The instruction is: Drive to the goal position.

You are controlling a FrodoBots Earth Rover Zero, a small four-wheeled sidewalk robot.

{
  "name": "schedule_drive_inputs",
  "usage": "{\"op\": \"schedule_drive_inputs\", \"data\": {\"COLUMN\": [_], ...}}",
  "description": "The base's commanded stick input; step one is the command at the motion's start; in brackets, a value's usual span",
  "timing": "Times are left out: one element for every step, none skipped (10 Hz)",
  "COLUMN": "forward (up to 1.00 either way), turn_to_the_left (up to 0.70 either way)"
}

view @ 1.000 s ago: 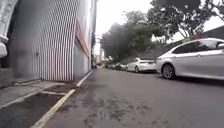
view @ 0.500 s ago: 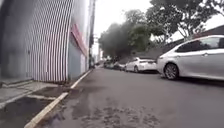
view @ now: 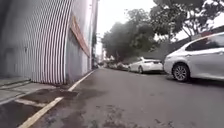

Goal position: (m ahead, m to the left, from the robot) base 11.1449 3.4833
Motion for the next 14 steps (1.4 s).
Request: {"op": "schedule_drive_inputs", "data": {"forward": [0.7, 0.7, 0.7, 0.7, 0.7, 0.7, 0.7, 0.7, 0.7, 0.7, 0.7, 0.7, 0.7, 0.7], "turn_to_the_left": [0.0, 0.0, 0.0, 0.0, 0.0, 0.0, 0.0, 0.0, 0.0, 0.0, 0.0, 0.0, 0.0, 0.0]}}
